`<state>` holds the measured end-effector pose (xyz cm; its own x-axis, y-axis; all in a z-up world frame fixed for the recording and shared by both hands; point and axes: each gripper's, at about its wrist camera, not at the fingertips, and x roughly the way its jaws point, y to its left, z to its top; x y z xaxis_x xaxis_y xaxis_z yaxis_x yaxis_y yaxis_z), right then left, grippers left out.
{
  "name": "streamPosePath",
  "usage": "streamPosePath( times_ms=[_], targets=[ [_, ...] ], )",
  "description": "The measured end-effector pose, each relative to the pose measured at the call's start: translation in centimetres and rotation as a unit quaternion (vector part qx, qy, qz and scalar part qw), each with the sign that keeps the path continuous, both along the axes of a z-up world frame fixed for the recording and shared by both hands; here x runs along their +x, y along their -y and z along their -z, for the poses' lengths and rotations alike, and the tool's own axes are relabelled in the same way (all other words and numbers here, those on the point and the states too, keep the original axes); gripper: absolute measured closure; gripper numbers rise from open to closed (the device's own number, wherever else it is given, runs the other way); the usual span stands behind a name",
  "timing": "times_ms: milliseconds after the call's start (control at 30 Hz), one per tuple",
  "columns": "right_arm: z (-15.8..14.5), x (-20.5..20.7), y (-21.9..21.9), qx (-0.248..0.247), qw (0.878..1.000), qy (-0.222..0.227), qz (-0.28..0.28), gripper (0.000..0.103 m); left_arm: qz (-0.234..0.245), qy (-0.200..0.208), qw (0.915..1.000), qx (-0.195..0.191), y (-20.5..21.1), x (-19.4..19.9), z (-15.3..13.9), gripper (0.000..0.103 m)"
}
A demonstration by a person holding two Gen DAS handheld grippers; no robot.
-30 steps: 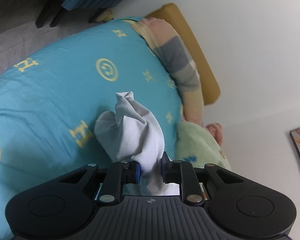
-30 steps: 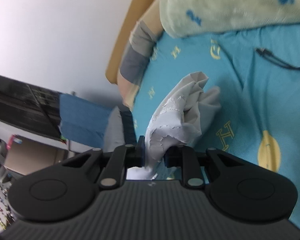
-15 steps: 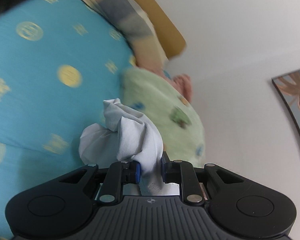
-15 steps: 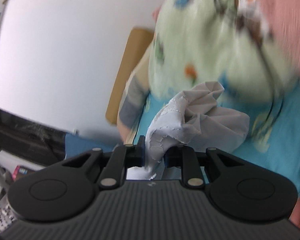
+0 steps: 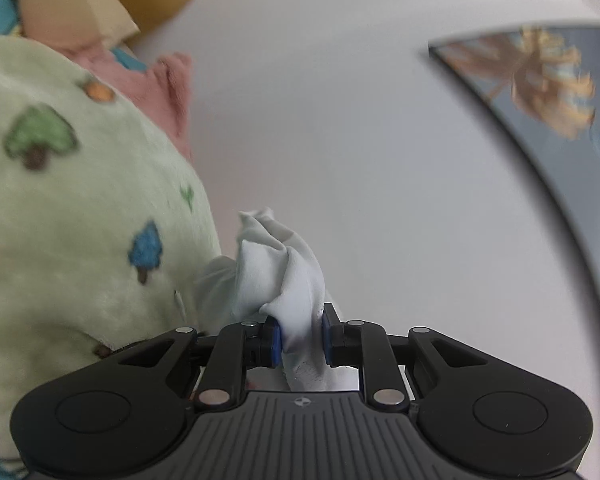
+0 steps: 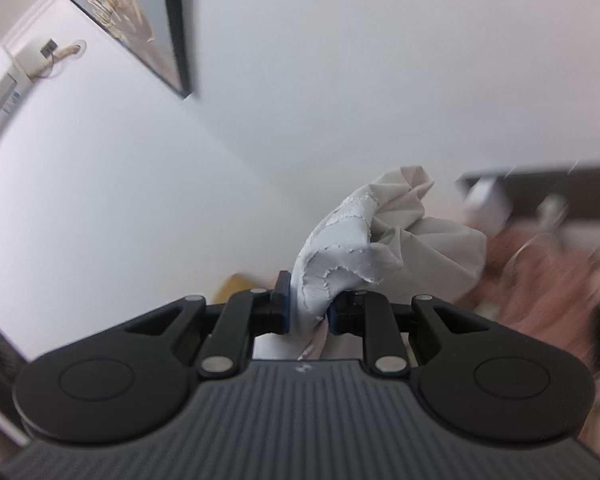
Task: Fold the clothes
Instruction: 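Carry the folded bundle with both tools onto the pink blanket by the wall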
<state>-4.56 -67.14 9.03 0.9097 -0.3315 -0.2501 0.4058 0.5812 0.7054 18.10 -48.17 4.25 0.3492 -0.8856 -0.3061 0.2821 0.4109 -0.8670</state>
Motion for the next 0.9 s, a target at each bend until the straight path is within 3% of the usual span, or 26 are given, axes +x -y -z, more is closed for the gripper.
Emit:
streamPosePath(
  times_ms=[133,300,433,600,700,767,833,900],
  targets=[
    [4.4,-1.8,0.5,-0.005,0.999,-0.040,0.016,0.082,0.041,0.071,0.9949,0.058,1.1,-2.1,3.8,0.084],
    [10.0,-4.7,-2.1,0.011,0.996,-0.087,0.009,0.083,0.083,0.095,0.9854,0.114,-0.5,-4.5,7.4,0.084],
    [11.9,-6.3,-4.1,0.017,0.994,-0.108,0.003,0.083,0.091,0.118,0.9770,0.153,-1.9,-6.8,7.6,0.084],
    [13.5,-7.5,-4.3,0.060,0.989,-0.135,-0.002,0.078,0.099,0.146,0.9633,0.203,-3.5,-9.5,7.5,0.078],
    [12.7,-8.7,-5.3,0.059,0.985,-0.160,-0.008,0.065,0.103,0.163,0.9535,0.232,-4.5,-11.2,7.4,0.056],
    [11.4,-9.6,-6.4,0.049,0.985,-0.168,-0.017,0.037,0.100,0.184,0.9495,0.234,-5.5,-12.8,6.0,0.040],
    [9.7,-10.8,-7.9,0.027,0.986,-0.164,-0.020,0.022,0.095,0.208,0.9457,0.231,-6.6,-14.5,4.2,0.031],
    [8.2,-11.6,-9.2,0.000,0.987,-0.161,-0.024,0.022,0.090,0.231,0.9414,0.229,-7.7,-16.1,2.5,0.023]
  ],
)
